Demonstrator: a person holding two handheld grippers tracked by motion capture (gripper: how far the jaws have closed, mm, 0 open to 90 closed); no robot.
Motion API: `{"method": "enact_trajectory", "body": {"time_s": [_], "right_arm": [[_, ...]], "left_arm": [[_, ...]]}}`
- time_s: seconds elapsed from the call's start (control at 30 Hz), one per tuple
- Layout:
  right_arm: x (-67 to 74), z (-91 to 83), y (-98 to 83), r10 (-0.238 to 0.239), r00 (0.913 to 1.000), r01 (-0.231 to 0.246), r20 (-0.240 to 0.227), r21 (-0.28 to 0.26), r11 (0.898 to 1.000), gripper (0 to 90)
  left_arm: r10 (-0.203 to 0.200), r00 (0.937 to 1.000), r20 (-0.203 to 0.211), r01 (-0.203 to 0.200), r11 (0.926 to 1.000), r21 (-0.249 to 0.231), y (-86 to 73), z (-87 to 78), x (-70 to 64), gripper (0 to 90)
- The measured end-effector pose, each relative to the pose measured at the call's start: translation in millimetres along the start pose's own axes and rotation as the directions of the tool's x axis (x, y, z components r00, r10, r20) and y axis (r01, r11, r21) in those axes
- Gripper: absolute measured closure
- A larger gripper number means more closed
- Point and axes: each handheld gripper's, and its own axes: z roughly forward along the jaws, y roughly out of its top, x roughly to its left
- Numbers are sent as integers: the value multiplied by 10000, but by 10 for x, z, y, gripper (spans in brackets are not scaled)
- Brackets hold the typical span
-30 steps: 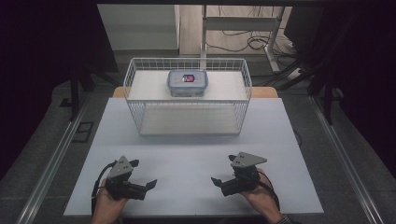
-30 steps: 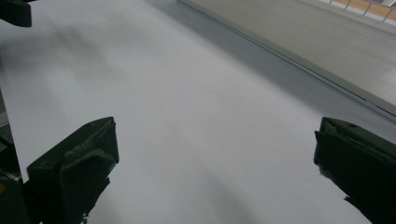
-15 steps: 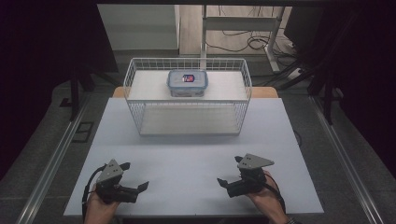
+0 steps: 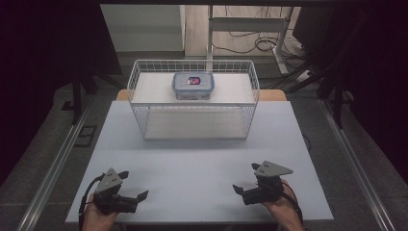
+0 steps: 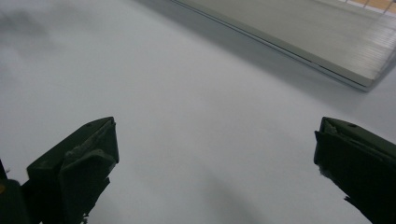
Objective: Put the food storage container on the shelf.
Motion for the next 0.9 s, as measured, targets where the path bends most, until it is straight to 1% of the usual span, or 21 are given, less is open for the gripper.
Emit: {"method": "enact_trajectory", "body": {"time_s": [0.17,0.4,0.43,0.5,0.67,0.77,0.8,0.9], "right_arm": [[-33,-56,-48,110,9999,-110,129,31,9999,0],[-92,-145,-161,381,9986,-385,362,126,9992,0],[-98,-158,-175,422,9982,-431,437,204,9989,0],[-114,-171,-208,470,9978,-479,466,193,9987,0],[-135,-208,-281,628,9963,-650,581,367,9972,0],[-139,-219,-313,687,9958,-715,607,454,9964,0],[-141,-229,-352,740,9951,-778,652,577,9953,0],[-141,-234,-396,818,9942,-868,699,715,9937,0]], "left_arm": [[-10,9999,-119,10,10000,65,-39,-27,9,7],[-104,9995,-305,110,9997,207,-116,-68,40,6],[-95,9995,-310,103,9996,267,-126,-69,43,5],[-60,9994,-331,73,9992,401,-146,-65,43,5],[82,9992,-397,-55,9976,694,-176,-43,34,5],[80,9992,-393,-49,9969,780,-183,-31,35,4],[38,9992,-388,-3,9958,913,-196,-12,43,3],[-38,9990,-455,93,9924,1225,-219,21,61,1]]}}
